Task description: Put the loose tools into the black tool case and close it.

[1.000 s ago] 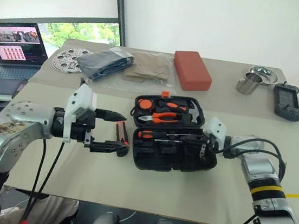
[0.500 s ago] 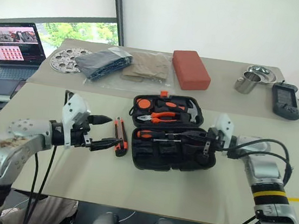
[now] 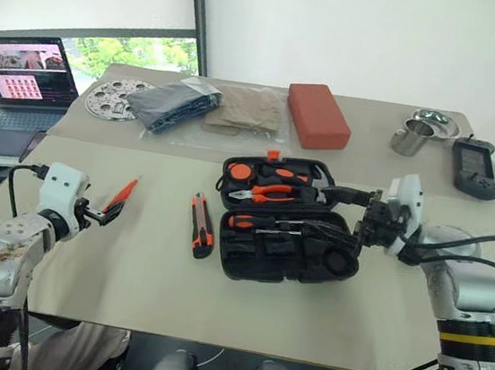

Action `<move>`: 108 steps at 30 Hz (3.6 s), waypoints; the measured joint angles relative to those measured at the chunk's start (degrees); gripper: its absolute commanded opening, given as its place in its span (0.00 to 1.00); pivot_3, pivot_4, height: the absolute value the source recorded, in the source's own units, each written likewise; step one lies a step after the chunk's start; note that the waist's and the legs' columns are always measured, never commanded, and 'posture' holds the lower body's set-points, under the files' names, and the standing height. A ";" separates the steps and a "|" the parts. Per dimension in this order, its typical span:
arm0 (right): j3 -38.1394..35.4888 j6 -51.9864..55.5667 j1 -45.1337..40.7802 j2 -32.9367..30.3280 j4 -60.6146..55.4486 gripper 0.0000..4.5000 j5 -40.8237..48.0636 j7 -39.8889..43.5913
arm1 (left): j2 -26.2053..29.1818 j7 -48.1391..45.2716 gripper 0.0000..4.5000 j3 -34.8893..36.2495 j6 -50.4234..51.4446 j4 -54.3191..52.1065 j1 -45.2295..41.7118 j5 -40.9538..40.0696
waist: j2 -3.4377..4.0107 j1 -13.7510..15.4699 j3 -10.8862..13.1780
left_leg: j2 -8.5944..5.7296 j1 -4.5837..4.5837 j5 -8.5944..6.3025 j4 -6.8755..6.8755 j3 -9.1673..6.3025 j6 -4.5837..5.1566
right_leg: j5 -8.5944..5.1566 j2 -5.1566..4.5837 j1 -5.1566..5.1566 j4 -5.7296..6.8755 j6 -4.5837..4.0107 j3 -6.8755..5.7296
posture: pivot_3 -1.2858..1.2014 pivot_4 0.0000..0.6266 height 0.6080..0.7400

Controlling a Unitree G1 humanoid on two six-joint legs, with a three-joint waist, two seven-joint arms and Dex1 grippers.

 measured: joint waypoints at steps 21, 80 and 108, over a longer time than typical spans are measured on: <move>-6.62 -8.27 7.66 -1.30 -0.57 1.00 1.57 1.22 | -2.63 -9.66 0.26 -3.53 -2.32 21.46 -11.47 1.42 | 0.24 0.24 -0.18 | -0.05 0.08 0.00 0.03 0.06 0.00 | -0.01 0.11 0.01 0.11 0.02 -0.04 | 0.52 0.24 0.90; -24.12 -10.98 25.00 -8.05 -0.25 1.00 9.88 11.32 | -11.57 -30.94 0.11 -39.78 7.32 -5.71 -25.29 14.91 | -0.06 -0.17 0.06 | -0.20 -0.16 0.06 0.21 -0.01 0.09 | -0.05 0.35 0.15 -0.08 0.08 0.34 | 0.52 0.24 0.90; -24.59 -10.76 26.55 -8.08 -1.29 1.00 9.86 11.11 | -14.51 -29.64 0.65 -39.95 6.77 -2.53 -26.85 15.79 | 0.08 -0.07 -0.04 | -0.21 -0.18 0.06 0.26 -0.01 0.09 | -0.06 0.36 0.16 -0.07 0.09 0.35 | 0.52 0.24 0.90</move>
